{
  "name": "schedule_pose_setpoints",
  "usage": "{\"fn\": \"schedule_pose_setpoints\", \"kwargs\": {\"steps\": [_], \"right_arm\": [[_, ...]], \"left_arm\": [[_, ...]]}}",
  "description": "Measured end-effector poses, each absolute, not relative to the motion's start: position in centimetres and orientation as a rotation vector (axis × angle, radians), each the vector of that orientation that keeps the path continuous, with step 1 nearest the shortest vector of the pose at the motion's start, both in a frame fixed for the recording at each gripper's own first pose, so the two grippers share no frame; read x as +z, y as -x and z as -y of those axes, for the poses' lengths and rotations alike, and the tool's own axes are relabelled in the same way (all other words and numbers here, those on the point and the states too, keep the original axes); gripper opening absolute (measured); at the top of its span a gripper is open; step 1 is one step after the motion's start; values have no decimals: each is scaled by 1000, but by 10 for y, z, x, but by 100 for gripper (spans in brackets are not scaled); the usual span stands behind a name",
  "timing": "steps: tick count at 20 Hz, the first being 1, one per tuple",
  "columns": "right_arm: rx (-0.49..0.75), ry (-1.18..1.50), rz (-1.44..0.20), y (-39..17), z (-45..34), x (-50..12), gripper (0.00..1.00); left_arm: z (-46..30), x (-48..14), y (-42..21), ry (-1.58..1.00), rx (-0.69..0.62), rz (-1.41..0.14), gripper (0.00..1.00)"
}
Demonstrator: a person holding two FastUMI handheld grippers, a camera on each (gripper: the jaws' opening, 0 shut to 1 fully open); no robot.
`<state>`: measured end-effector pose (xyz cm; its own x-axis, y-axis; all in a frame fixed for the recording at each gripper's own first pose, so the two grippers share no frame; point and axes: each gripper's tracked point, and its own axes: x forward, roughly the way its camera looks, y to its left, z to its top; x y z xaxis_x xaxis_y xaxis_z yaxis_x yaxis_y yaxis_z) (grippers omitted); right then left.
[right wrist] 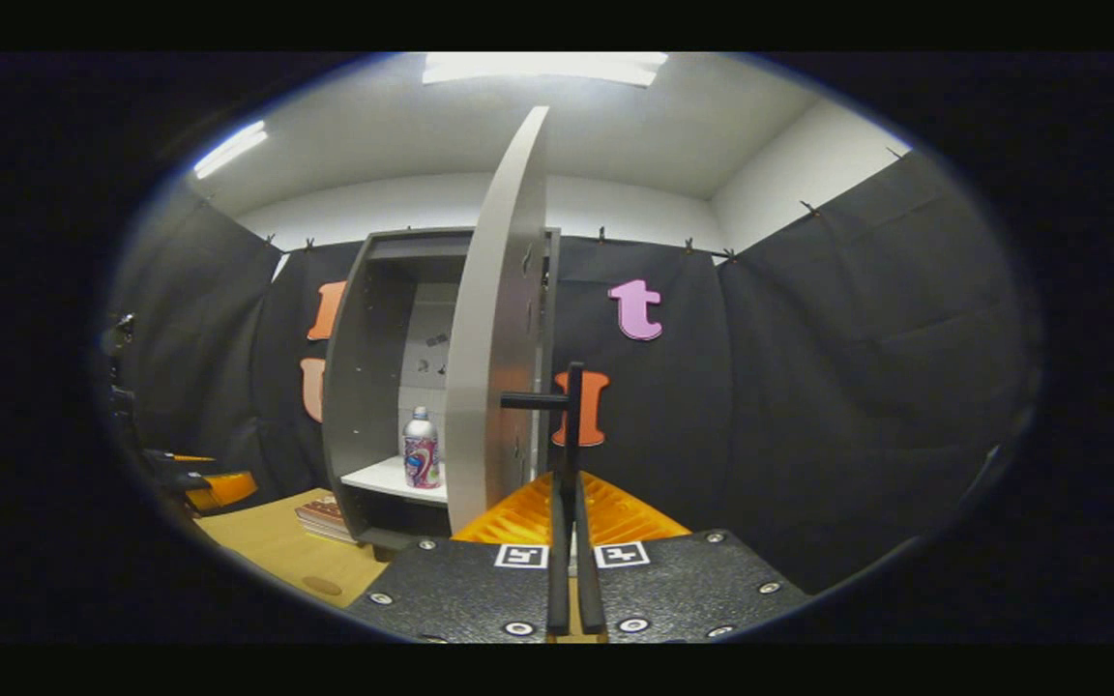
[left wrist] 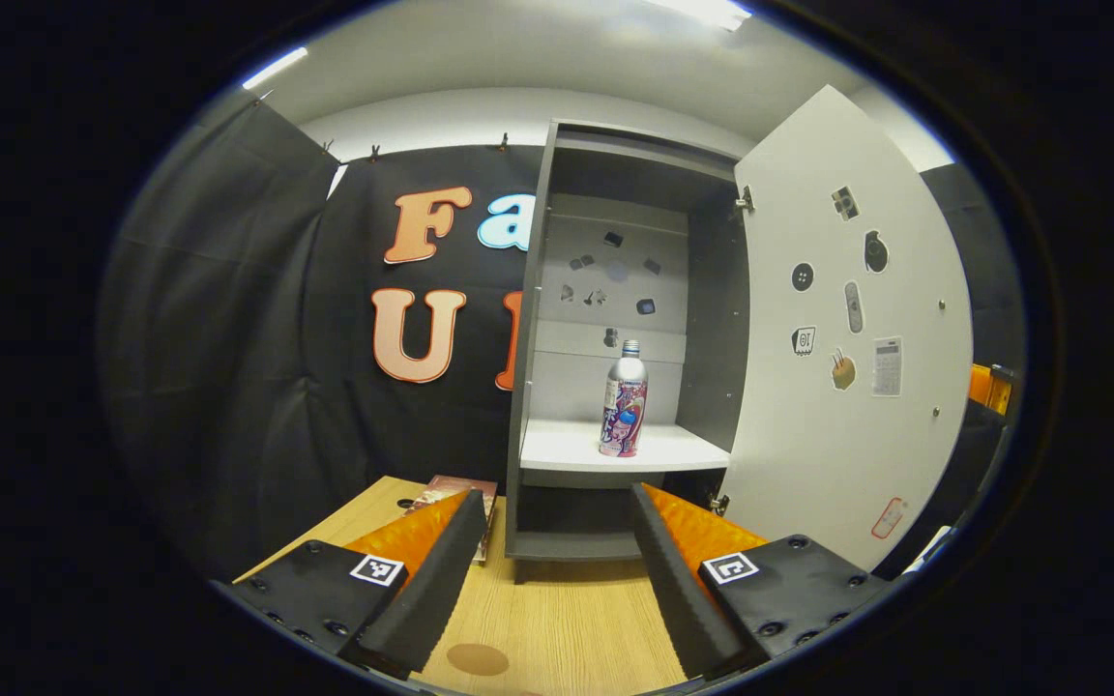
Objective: Open the cabinet door with the right hand, grasp the bottle in the cabinet with the left hand and place it on the coaster, then close the cabinet door with the right hand.
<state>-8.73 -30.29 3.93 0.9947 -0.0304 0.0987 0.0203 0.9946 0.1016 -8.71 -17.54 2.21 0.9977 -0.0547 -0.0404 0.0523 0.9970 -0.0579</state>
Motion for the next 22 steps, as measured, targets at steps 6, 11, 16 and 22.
{"fn": "schedule_pose_setpoints", "kwargs": {"steps": [6,11,16,22], "right_arm": [[-16,-92,98,91,308,37,10],[-50,-43,83,105,311,32,6],[-105,-3,84,131,310,36,5],[-117,-26,65,159,288,41,10]], "left_arm": [[178,23,82,40,-73,-35,96],[182,24,85,50,-102,-30,96],[192,35,84,28,-145,-1,93],[208,38,71,72,-201,11,96]]}}
